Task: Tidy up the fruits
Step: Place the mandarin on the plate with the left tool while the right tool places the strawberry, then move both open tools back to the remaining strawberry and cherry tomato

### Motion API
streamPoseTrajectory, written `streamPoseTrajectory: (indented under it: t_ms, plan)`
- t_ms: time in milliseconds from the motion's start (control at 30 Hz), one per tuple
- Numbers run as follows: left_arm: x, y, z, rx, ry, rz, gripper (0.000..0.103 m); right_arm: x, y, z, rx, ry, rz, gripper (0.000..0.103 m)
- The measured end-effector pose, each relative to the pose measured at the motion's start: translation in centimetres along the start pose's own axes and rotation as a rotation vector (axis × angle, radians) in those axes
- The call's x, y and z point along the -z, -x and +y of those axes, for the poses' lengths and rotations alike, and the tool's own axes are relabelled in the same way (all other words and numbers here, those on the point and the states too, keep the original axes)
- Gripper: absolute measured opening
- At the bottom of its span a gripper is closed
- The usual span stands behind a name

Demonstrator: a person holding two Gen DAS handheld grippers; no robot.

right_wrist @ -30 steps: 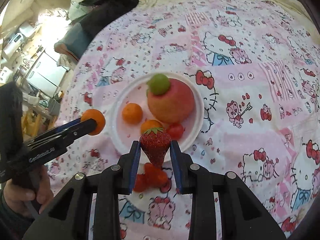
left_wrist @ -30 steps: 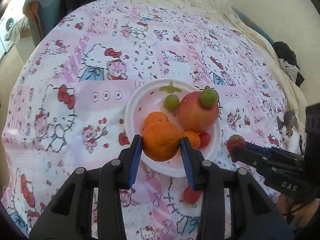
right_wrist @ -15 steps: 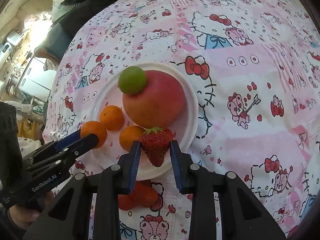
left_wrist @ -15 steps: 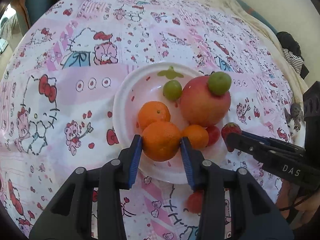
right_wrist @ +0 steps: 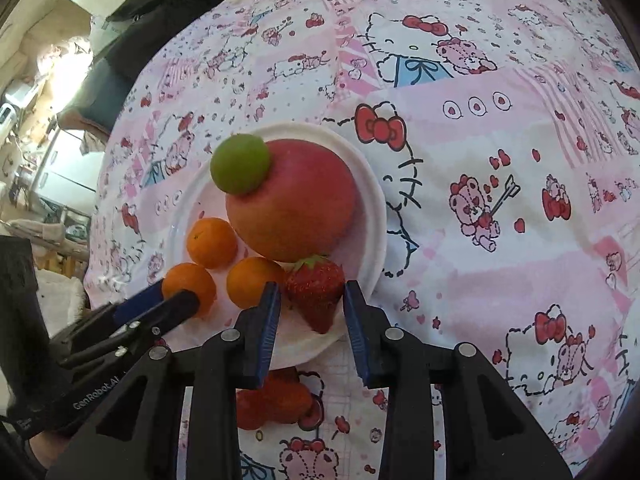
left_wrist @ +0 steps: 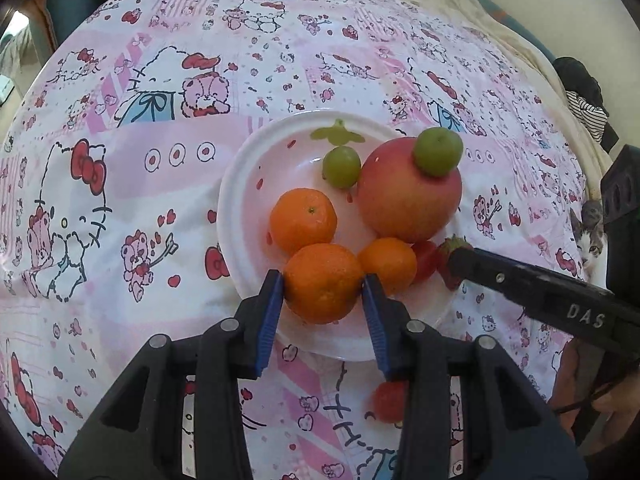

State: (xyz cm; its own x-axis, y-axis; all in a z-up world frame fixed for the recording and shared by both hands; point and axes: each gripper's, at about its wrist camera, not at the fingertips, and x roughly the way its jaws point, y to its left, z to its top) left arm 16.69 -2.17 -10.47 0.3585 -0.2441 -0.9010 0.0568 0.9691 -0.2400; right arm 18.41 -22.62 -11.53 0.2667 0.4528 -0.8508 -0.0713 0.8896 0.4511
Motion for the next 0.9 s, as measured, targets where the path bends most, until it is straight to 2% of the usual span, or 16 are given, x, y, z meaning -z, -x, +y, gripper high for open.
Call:
streamPoseTrajectory:
  t_ms: [67, 100, 133, 167, 200, 233, 600, 900]
  plan:
    - [0.0, -0.2, 0.0, -0.002, -0.002, 0.017, 0.037, -0.1, 0.3, -0.1, -0.004, -0.008, -0.014, 0.048]
    - [0.0, -0.2, -0.1, 0.005, -0.006, 0.021, 0.037, 0.0, 0.4, -0.1, -0.008, -0.011, -0.018, 0.058]
    - [0.0, -0.2, -0.1, 0.005, -0.009, 0.019, 0.04, 0.0, 0.6, -0.1, -0.013, -0.014, -0.023, 0.059]
    - [0.0, 0.0, -0.2, 0.0, -0.01, 0.013, 0.044, 0.0, 0.7, -0.1, -0.011, -0.013, -0.028, 0.059]
    - [0.0, 0.2, -0.3, -0.009, -0.01, 0.005, 0.058, -0.1, 0.8, 0.0, -0.011, -0.012, -0.03, 0.059]
    - [0.0, 0.3, -0.3, -0.018, -0.009, -0.007, 0.065, -0.1, 0.8, 0.0, -0.014, -0.013, -0.029, 0.059]
    - [-0.1, 1.3, -0.1, -0.04, -0.008, -0.034, 0.065, -0.2, 1.2, -0.3, -0.015, -0.025, -0.033, 0.059]
    - [0.2, 2.9, 0.0, -0.039, -0.005, -0.062, 0.065, 1.0, 3.3, -0.4, -0.033, -0.038, -0.052, 0.059]
